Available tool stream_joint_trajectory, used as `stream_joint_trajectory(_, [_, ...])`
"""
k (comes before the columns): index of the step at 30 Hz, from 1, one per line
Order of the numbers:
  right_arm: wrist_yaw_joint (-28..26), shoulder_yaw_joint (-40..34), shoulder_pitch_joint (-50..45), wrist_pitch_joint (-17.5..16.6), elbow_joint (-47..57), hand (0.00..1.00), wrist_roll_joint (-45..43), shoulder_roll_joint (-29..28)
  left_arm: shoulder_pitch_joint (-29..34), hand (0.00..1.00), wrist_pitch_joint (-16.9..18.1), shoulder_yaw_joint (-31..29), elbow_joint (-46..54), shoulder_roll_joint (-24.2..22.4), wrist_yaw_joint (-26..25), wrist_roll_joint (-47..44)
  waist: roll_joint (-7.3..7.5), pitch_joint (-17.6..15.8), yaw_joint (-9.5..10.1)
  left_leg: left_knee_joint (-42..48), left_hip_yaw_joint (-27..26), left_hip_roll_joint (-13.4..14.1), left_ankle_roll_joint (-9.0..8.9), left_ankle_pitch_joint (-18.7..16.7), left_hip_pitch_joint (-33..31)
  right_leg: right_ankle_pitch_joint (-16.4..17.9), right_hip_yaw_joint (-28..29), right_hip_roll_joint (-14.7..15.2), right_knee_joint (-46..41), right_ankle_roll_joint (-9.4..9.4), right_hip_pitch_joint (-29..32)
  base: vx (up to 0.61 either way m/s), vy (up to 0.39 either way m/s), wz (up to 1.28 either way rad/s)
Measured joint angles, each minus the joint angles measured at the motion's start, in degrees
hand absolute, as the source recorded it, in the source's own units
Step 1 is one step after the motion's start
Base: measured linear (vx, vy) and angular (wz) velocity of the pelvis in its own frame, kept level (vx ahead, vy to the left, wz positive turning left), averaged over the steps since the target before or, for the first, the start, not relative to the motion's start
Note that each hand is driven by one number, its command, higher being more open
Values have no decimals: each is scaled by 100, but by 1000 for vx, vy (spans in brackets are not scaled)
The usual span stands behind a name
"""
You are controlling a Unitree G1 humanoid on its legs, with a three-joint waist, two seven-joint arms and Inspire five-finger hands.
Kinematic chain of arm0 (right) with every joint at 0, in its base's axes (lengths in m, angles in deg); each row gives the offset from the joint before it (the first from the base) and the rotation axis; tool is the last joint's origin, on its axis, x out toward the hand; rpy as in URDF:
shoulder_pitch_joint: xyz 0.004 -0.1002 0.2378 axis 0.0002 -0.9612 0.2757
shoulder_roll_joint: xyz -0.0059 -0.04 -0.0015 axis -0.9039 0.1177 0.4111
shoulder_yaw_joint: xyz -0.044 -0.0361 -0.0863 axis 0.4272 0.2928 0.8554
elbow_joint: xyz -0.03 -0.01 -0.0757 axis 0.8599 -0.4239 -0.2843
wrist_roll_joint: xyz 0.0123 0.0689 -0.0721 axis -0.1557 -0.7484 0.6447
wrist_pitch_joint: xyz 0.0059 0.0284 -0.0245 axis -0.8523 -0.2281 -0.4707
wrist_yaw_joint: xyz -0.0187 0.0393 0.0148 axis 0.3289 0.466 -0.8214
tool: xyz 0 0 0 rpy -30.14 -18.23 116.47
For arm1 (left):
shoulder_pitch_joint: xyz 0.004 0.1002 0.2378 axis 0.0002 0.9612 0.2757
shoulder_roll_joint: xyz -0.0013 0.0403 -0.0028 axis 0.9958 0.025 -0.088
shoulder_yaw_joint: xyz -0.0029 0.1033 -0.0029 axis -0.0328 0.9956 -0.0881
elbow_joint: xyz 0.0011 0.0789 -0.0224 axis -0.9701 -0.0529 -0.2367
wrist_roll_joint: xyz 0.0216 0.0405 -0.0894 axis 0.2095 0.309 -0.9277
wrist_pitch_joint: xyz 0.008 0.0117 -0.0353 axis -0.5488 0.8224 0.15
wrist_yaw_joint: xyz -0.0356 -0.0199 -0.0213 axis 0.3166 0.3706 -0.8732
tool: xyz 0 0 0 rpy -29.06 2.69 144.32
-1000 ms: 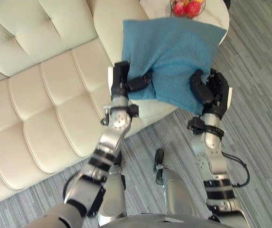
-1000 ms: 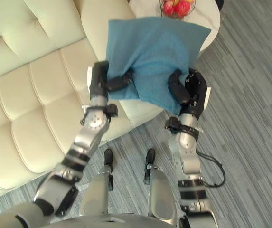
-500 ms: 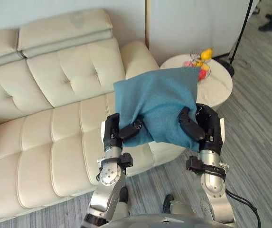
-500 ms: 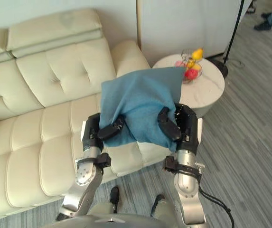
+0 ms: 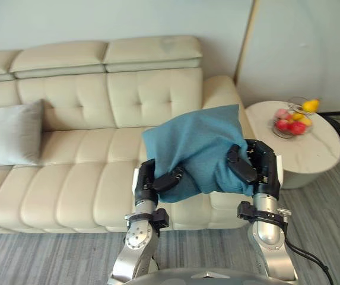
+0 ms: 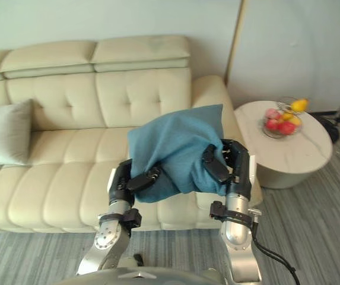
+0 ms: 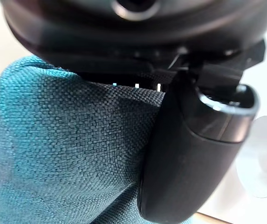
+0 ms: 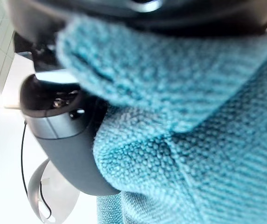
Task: Pick up cushions and gather them together orderly.
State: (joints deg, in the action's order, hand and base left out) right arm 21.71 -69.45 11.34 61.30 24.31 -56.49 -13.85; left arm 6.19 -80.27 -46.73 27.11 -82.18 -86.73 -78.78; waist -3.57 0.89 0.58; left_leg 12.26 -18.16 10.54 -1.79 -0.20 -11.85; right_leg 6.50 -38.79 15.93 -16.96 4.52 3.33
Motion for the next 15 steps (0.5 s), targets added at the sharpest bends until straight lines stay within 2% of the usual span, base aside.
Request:
stream_joint_trajectory(1, [1,-30,45,-2,-63,0,0,-6,-50,0,2,7,-35,11,2,0,2,1,-33,-176,7,-65,-83,53,58,-48,-40,17,53,41,-14,30,249,67])
stream_joint_trajectory(3, [2,-61,160,5,-417,0,0,-104,-210,0,5,0,-284,150,4,-5,114,-15,-96,-878,177,-458,11,420,260,-353,-10,100,475,86,-196,24,211,60])
stream_joint_trajectory(5, [0,-60,166,12,-622,0,1,-252,-203,0,5,-4,-398,255,15,-8,201,-60,-103,-954,274,-639,45,437,380,-439,5,199,602,183,-415,23,131,50])
stream_joint_trajectory(6, [-7,-41,183,33,-780,0,1,-299,-166,0,5,-28,-465,263,17,-50,234,-97,-85,-890,338,-772,154,353,380,-454,47,385,408,184,-425,27,193,38])
stream_joint_trajectory(8, [-46,-14,232,90,-894,0,1,-308,-123,0,5,-67,-484,271,24,-58,234,-237,-69,-665,337,-845,234,168,373,-472,300,629,-115,158,-287,3,200,15])
stream_joint_trajectory(10, [-69,50,279,144,-1048,0,1,-313,-57,0,4,-147,-483,299,30,-57,251,-361,-48,-441,278,-835,315,-68,362,-642,705,803,-787,-113,25,-12,195,-10])
stream_joint_trajectory(11, [-70,67,326,152,-1107,0,0,-334,-53,0,4,-200,-481,306,47,-57,266,-437,-60,-415,269,-846,357,-107,388,-735,910,835,-1098,-363,196,2,150,-13])
stream_joint_trajectory(12, [-87,92,367,157,-1133,0,0,-381,-54,0,5,-282,-475,327,65,-56,268,-561,-97,-440,331,-800,396,-130,439,-525,1407,698,-1448,-464,476,3,85,-1])
stream_joint_trajectory(13, [-120,106,367,157,-1133,0,0,-427,-50,0,3,-332,-482,354,65,-57,276,-630,-150,-559,418,-780,400,-128,480,-153,1922,253,-1496,-183,618,6,90,14])
stream_joint_trajectory(14, [-134,107,368,156,-1133,0,1,-429,-51,0,3,-332,-481,367,66,-56,277,-643,-192,-681,479,-782,411,-120,493,36,2137,-56,-1408,-93,687,32,28,29])
stream_joint_trajectory(15, [-156,95,374,155,-1132,0,1,-414,-55,0,3,-312,-476,363,80,-54,278,-645,-218,-889,500,-811,482,-70,528,227,2337,-483,-1161,-113,779,64,17,31])
